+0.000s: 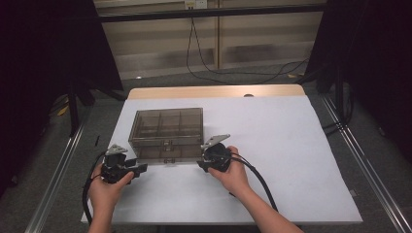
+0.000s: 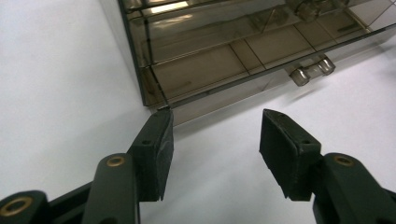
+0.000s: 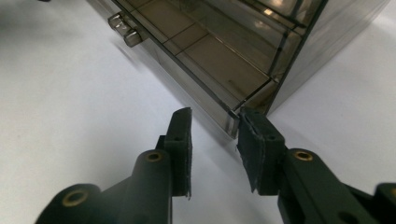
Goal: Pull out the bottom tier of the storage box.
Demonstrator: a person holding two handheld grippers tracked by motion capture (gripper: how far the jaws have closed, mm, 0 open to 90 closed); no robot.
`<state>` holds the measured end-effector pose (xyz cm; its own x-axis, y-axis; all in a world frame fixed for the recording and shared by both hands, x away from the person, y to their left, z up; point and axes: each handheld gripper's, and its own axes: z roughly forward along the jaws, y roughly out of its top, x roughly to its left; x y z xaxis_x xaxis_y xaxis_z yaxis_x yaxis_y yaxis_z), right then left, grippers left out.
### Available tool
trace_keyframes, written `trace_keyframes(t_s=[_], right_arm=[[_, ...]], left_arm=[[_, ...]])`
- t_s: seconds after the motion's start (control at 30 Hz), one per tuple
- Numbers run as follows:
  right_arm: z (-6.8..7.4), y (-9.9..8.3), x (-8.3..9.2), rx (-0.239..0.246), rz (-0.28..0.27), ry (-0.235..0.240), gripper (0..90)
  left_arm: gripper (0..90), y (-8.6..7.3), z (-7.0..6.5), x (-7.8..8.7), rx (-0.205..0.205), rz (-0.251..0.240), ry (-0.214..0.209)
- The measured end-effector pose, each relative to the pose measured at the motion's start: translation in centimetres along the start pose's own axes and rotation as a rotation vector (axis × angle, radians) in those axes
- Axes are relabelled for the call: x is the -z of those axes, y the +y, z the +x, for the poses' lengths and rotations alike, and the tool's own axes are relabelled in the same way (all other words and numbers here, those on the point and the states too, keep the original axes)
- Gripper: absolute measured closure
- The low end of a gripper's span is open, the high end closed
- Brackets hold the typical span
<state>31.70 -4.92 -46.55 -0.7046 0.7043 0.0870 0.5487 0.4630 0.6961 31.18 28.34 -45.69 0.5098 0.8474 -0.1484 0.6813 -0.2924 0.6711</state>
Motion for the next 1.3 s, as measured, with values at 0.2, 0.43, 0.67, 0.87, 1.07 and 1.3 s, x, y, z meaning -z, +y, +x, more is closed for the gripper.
trace_keyframes(t_s=[0.2,0.43,0.67,0.87,1.07,1.3], right_arm=[[-0.03,-0.01,-0.10,-0.003,0.016,-0.008,69.7],[-0.12,0.01,-0.09,-0.004,0.013,-0.008,71.2],[-0.14,-0.03,-0.09,0.003,0.022,-0.010,74.7],[-0.16,-0.08,0.08,0.009,0.033,-0.005,77.4],[0.07,-0.18,0.25,0.005,0.040,0.001,77.9],[0.10,-0.22,0.39,0.014,0.045,0.003,79.0]], left_arm=[[40.9,-0.06,0.26,-0.08,-0.008,0.006,0.039],[38.7,-0.08,0.40,-0.14,-0.042,-0.027,0.012],[41.3,-0.02,0.21,-0.53,-0.063,-0.027,0.015],[50.6,-0.06,0.15,-0.21,-0.052,-0.025,0.020],[53.8,-0.09,0.21,-0.15,-0.043,-0.001,0.023],[56.8,-0.15,0.13,0.01,-0.040,0.015,0.025]])
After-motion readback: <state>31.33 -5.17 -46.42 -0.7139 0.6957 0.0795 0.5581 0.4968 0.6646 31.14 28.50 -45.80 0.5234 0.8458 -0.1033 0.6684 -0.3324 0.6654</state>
